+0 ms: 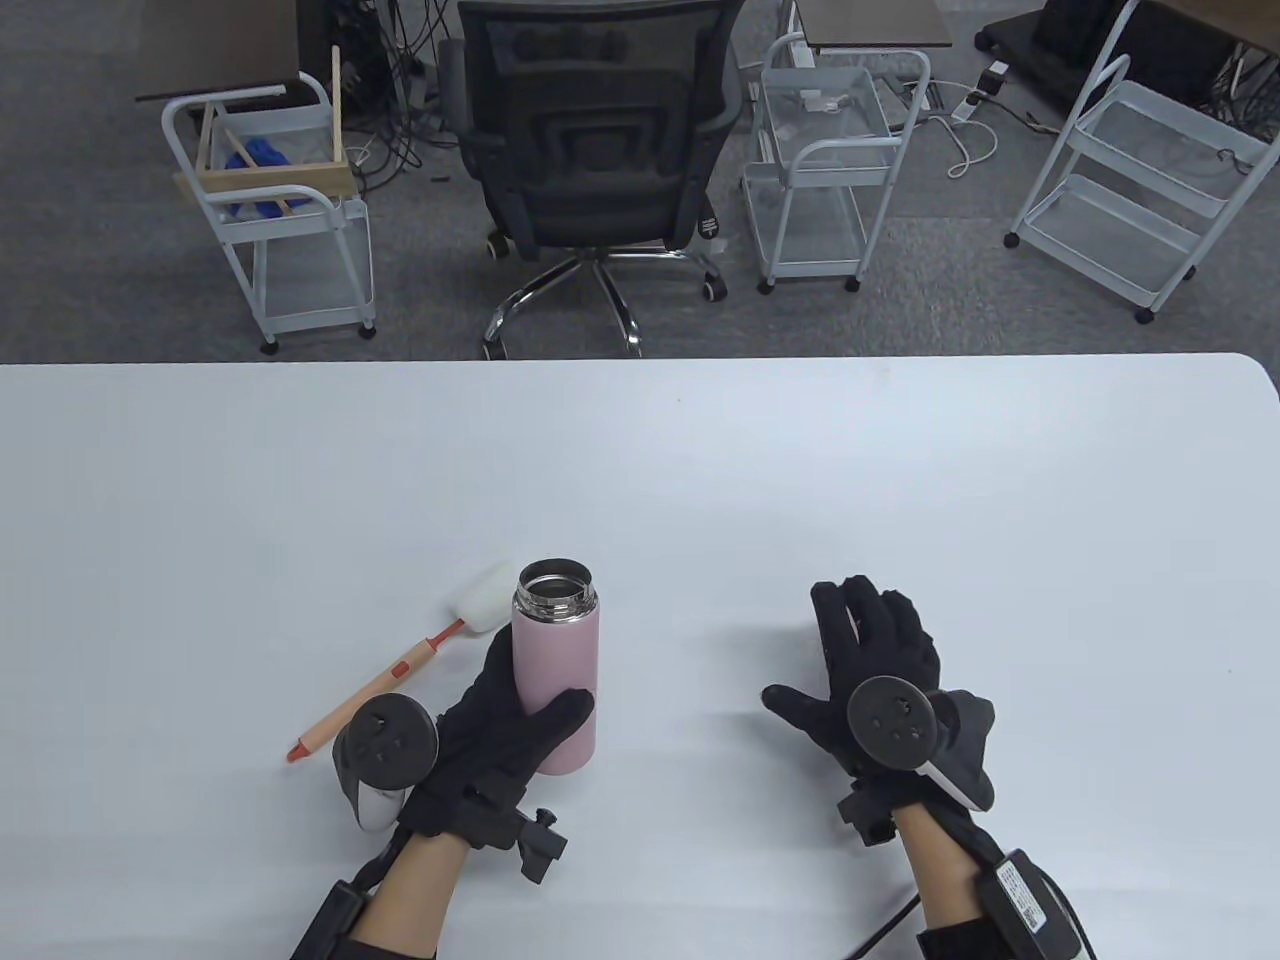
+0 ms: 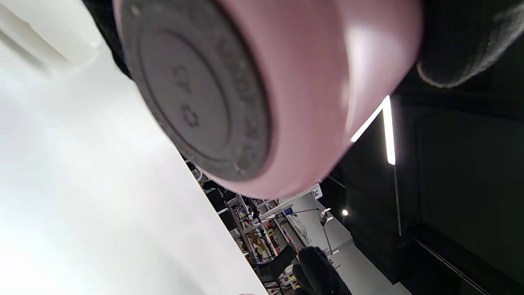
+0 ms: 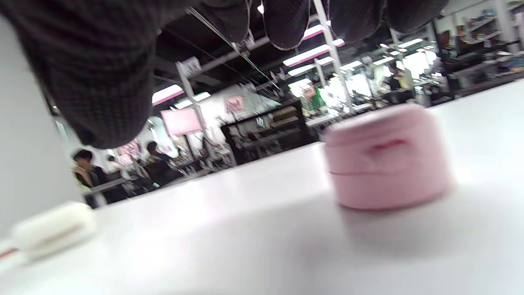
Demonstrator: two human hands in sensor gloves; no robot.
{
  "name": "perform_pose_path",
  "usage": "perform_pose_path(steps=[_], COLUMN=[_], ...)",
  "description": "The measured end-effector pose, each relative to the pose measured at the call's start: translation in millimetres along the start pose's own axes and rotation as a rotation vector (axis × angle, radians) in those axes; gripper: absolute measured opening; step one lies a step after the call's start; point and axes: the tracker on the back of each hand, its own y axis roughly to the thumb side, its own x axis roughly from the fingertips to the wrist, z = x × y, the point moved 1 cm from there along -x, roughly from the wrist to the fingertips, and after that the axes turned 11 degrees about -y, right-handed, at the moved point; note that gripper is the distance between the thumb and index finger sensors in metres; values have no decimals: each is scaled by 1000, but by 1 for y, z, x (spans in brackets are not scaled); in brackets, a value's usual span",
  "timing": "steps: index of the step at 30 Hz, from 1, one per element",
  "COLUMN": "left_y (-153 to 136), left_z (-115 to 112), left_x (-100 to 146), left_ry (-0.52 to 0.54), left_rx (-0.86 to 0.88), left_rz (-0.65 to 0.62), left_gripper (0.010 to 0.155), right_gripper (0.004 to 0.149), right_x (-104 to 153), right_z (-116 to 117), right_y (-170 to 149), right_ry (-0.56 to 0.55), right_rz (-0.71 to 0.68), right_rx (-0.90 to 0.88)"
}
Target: Insert cup brush into the thermos (Clean the thermos with cup brush)
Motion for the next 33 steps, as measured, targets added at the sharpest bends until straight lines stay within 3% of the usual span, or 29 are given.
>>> perform_pose_path(steps=[7,15,24,33], left_y=[-1,-2,-2,-1], left_z=[4,2,2,2], left_x=[1,1,1,1], left_ry=[-7,-24,-32,-65], left_rx=[-141,-173,-202,-297], left_rz=[27,38,55,98], left_gripper=[84,84,84,83], right_gripper=[100,92,77,81], right_x=[-6,-12,-14,-15], right_z=[18,38,39,20], right_y=[-19,-35,-40,-43], right_ry=[138,211,121,35], right_rz=[98,139,166,160], right_rx=[164,187,142,-49])
